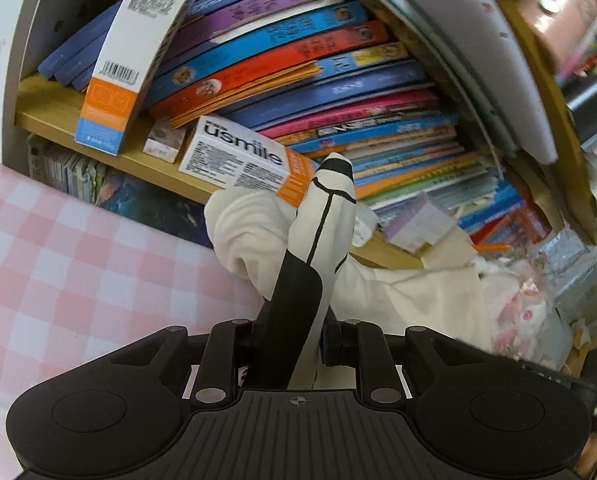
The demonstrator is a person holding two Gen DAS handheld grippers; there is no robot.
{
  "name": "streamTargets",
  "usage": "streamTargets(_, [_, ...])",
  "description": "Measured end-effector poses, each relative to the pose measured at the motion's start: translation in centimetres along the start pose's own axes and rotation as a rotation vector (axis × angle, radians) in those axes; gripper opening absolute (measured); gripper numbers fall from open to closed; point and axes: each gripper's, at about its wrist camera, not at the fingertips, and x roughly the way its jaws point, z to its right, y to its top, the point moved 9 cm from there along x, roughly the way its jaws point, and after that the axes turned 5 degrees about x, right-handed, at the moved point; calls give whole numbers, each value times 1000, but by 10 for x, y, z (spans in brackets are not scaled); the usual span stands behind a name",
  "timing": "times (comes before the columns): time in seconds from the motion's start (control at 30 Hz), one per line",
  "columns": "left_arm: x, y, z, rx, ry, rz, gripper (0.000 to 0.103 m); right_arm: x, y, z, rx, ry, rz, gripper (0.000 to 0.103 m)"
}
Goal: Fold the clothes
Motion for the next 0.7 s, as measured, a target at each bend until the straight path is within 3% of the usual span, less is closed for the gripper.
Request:
streamTargets(0.17, [18, -1, -24, -67, 6, -12, 21, 19, -6, 23, 86, 2, -7, 20])
streamTargets(0.3, [24, -6, -39, -133, 3, -12, 32, 33, -14, 48, 199, 15, -49, 25])
streamTargets(0.43, [21, -6, -46, -121, 42, -5, 41, 34, -16, 52, 191, 4, -60, 31])
streamTargets(0.5, [14, -2, -51, -113, 83, 15, 51, 32, -16, 53, 187, -16, -57, 37])
streamTargets(0.57, [3, 1, -53, -90, 127, 36, 55, 30, -16, 54, 182, -39, -53, 44])
streamTargets(0.7, [-24, -1, -53, -49, 190, 79, 57, 14, -14, 53, 164, -77, -25, 47])
